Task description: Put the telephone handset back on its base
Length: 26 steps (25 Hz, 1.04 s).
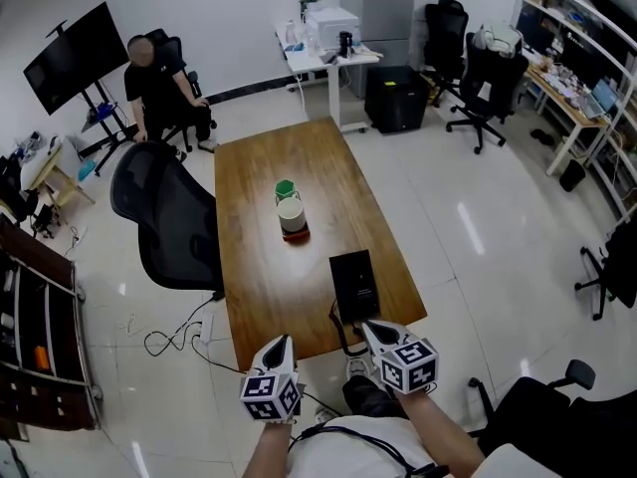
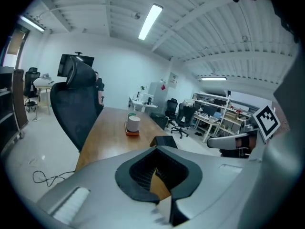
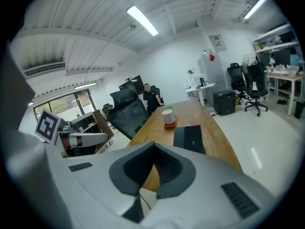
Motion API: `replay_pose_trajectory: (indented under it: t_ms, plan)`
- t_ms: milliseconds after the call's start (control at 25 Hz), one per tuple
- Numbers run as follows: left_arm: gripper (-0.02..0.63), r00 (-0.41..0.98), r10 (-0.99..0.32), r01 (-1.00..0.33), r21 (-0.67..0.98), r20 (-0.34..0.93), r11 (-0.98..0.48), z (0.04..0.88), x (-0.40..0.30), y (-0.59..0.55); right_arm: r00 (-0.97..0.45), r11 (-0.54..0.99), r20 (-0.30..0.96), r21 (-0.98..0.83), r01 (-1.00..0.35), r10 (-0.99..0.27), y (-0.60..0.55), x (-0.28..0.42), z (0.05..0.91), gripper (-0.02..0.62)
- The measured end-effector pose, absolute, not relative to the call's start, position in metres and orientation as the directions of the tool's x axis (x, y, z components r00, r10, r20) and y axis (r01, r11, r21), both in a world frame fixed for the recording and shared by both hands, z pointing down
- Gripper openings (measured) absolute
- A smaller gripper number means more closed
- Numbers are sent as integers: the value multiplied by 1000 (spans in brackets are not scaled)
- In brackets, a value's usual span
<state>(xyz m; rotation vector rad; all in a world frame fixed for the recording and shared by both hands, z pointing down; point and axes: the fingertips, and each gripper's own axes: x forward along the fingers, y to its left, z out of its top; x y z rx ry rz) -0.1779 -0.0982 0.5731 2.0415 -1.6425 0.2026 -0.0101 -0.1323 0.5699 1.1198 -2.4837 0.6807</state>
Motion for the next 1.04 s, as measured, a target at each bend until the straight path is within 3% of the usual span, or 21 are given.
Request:
replay_pose_trajectory:
  t_ms: [1040]
  plan:
    - [14, 277, -891, -937, 307, 359, -167, 551, -168, -62, -573, 540, 467, -217, -813, -674, -85, 24, 556, 0]
